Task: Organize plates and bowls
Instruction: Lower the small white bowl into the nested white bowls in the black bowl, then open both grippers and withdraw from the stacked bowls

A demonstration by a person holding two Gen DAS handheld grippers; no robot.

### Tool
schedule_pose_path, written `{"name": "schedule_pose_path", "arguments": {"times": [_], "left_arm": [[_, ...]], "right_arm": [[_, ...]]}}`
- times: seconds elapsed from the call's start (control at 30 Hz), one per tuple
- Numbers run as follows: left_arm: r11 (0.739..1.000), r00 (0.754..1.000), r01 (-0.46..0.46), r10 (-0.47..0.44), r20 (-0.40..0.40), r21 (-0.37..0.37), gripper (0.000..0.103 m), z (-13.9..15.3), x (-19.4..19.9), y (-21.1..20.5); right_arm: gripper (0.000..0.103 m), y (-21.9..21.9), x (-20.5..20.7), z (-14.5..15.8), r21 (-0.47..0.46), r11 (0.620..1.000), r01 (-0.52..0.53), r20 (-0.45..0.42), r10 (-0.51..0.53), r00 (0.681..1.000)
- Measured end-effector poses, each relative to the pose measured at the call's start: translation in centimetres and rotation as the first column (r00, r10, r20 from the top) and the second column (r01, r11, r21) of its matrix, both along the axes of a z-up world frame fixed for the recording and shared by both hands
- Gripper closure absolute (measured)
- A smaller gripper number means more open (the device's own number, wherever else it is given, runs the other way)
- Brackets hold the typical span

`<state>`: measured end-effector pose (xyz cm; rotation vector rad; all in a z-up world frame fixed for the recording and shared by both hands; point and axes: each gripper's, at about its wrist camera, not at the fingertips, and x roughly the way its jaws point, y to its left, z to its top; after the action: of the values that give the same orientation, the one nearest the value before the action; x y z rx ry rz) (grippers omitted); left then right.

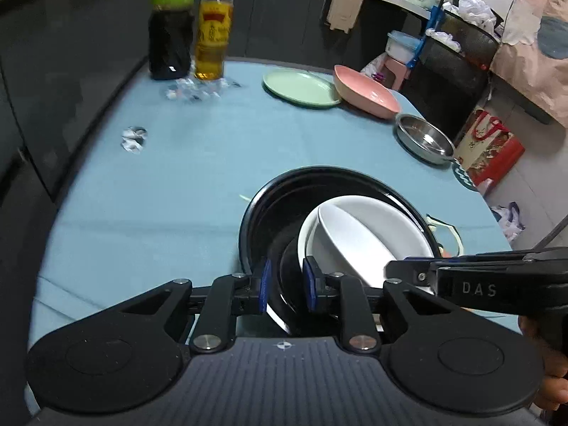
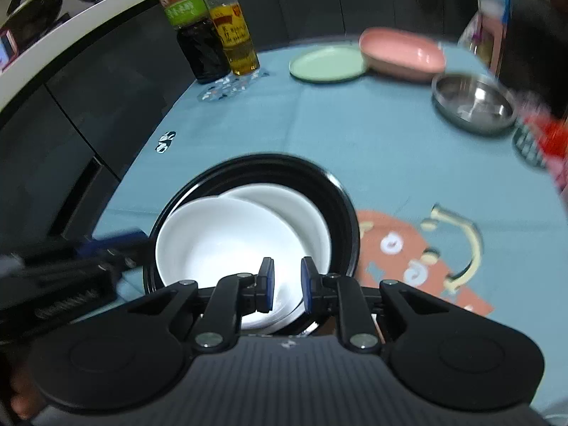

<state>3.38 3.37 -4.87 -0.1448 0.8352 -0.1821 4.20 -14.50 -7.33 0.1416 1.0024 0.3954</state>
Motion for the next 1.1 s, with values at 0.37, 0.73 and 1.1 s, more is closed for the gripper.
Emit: {"name": "schedule_pose_path", "arguments": {"times": [0.37,0.73,1.1], "left_arm": [[1.000,0.998,-0.027,0.027,0.062,-0.007,0.084,2.3,-0.8,0.6],[0.999,1.000,0.016,-0.016,0.005,0.049,0.084,0.7,0.4,-0.8],[0.998,0.986,-0.010,0.019,0.168,-0.058,0.081,4.0,-2.0,0.7]], "right_arm": [[0.081,-1.3,-1.2,2.6,-0.008,0.998,0.058,0.109,-0.057,0.992],[0.079,-0.9,-0.1,1.1,0.005,1.000,0.017,0.052,-0.017,0.998],[0.070,-1.3,-0.7,2.3,0.002,0.999,0.036,0.122,-0.036,0.992]]}}
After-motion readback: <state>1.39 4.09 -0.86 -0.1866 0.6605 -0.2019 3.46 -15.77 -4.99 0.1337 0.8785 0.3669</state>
